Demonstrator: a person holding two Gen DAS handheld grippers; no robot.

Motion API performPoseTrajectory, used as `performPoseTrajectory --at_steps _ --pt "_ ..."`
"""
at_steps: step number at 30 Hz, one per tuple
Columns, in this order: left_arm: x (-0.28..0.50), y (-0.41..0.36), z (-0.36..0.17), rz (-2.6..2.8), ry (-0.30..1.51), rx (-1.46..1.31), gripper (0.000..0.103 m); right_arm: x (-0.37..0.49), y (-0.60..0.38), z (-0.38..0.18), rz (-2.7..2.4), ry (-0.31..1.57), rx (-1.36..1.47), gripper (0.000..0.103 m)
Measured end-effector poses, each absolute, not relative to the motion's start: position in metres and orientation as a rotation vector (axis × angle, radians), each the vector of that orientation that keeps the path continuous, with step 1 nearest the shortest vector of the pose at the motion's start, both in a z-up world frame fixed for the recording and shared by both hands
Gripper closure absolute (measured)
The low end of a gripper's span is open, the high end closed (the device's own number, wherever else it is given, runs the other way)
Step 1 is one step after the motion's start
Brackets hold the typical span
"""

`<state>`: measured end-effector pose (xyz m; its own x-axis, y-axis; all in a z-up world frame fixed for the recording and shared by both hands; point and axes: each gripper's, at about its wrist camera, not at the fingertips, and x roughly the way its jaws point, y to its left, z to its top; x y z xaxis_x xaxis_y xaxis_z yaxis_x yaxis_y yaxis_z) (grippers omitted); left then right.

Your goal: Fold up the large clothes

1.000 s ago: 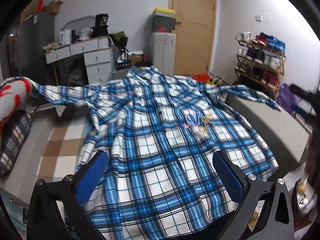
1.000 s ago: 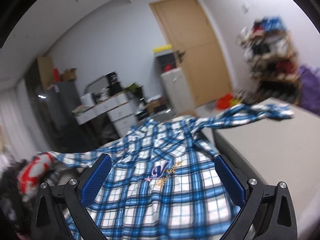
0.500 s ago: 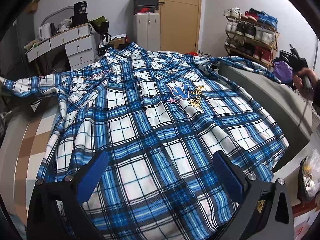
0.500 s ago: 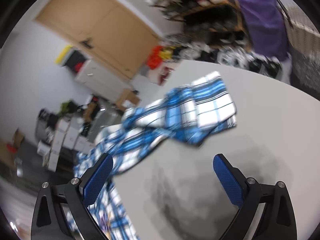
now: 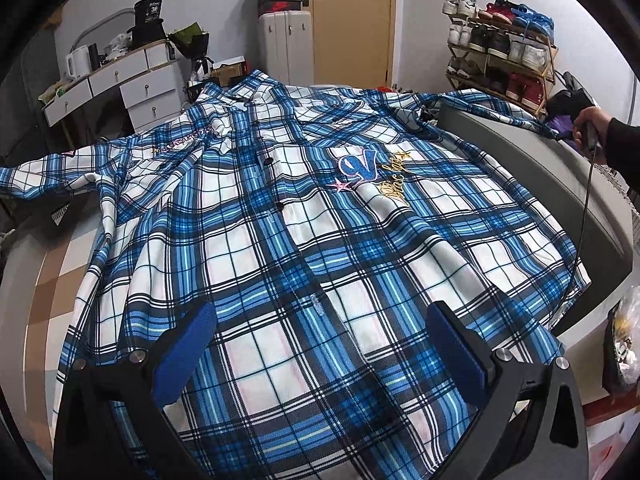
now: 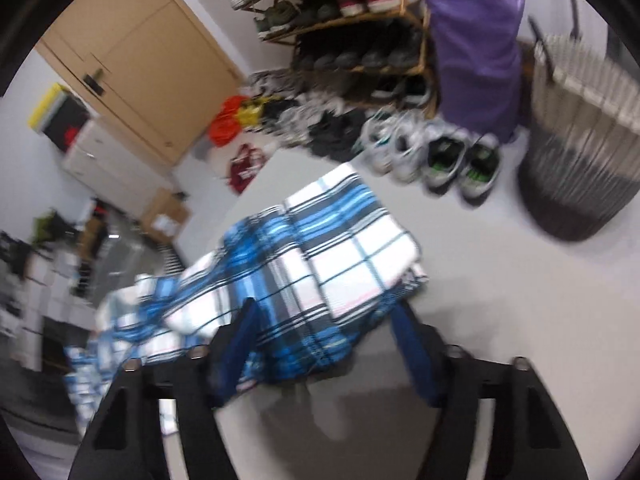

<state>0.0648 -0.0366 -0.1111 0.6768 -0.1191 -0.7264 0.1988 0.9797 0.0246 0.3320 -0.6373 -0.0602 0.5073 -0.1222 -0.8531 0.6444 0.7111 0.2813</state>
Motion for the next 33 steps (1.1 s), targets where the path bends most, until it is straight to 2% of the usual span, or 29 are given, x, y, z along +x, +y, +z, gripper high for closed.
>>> performPoseTrajectory --at_steps 1,2,3,7,16,21,28,33 --pt "0.065 -0.036 -0.112 -0.175 0.81 0.107 0.001 0.332 -0.639 -0.061 -0.545 0.932 0.616 0.082" --pt "0.066 -0.036 -0.112 -0.172 0.811 0.11 0.001 0.33 -0.642 -0.062 -0.587 0.927 0.612 0.093" --pt "0.066 -0.035 -0.113 -0.166 0.814 0.113 0.001 0.33 -0.646 -0.065 -0.583 0.912 0.634 0.096" --pt "0.066 -0.032 -0.114 -0.158 0.822 0.116 0.001 0.333 -0.643 -0.057 -0.596 0.851 0.548 0.098" --pt "0.061 -0.03 -0.11 -0.161 0.81 0.103 0.001 0.321 -0.621 0.001 -0.593 0.675 0.377 0.098" --pt "0.053 -0.028 -0.106 -0.173 0.797 0.113 0.001 0.329 -0.58 0.039 -0.615 0.605 0.152 0.098" --pt "0.047 -0.007 -0.1 -0.165 0.774 0.062 0.001 0.339 -0.47 0.116 -0.484 0.442 -0.08 0.098" --pt "0.033 0.011 -0.097 -0.16 0.75 0.036 0.001 0.355 -0.346 0.164 -0.404 0.339 -0.268 0.098"
